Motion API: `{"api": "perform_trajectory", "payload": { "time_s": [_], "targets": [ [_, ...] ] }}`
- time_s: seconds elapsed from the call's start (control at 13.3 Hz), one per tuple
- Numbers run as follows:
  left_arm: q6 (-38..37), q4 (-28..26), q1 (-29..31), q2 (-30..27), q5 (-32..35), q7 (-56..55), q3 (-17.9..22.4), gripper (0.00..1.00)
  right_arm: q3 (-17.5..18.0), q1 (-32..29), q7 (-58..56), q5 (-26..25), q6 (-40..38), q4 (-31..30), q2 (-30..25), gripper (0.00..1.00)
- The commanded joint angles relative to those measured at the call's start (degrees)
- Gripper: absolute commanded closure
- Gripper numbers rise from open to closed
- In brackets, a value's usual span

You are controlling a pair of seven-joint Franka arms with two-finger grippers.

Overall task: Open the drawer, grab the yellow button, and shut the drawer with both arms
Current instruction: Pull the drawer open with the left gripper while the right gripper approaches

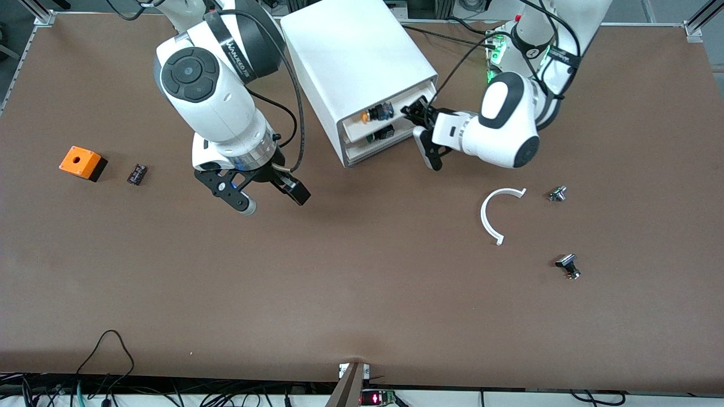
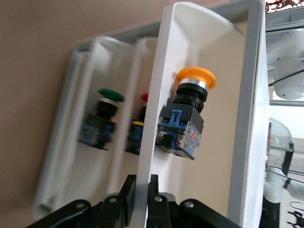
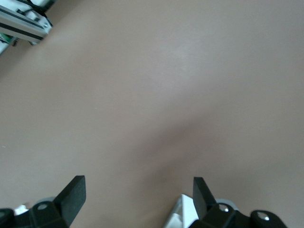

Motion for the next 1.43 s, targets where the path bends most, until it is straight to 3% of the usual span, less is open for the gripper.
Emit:
{"api": "perform_trajectory", "payload": {
  "time_s": [0.0,0.23,0.53,0.6,0.98,1.2,1.35],
  "targets": [
    [-3.4,8.9,4.3,6.4,5.6,-1.0,-0.2,1.0,-0.3,1.6,3.7,0.2,2.4,3.1,2.3,0.0],
    [-3.3,14.9,6.1,10.8,8.7,-0.9,-0.2,1.0,-0.3,2.8,9.8,0.2,5.1,3.9,3.4,0.0],
    [-3.3,18.4,7.7,13.5,8.9,-1.0,-0.1,1.0,-0.4,7.4,24.2,0.2,5.2,11.5,9.0,0.0],
    [-3.4,18.3,7.7,13.6,9.1,-0.7,-0.1,0.01,-0.3,8.5,26.7,0.2,5.3,11.7,9.4,0.0],
    [-6.9,21.9,10.3,12.9,9.8,-1.4,0.2,0.0,-0.2,12.2,37.2,1.7,5.2,11.7,10.4,0.0],
    [-11.3,27.7,14.2,13.0,20.5,-2.5,0.3,0.0,-0.2,14.2,42.2,4.0,5.3,11.9,12.2,0.0],
    [-12.3,28.8,17.3,12.9,21.7,-3.0,0.2,0.0,-0.2,15.8,45.6,5.1,5.4,13.4,14.4,0.0]
  ]
}}
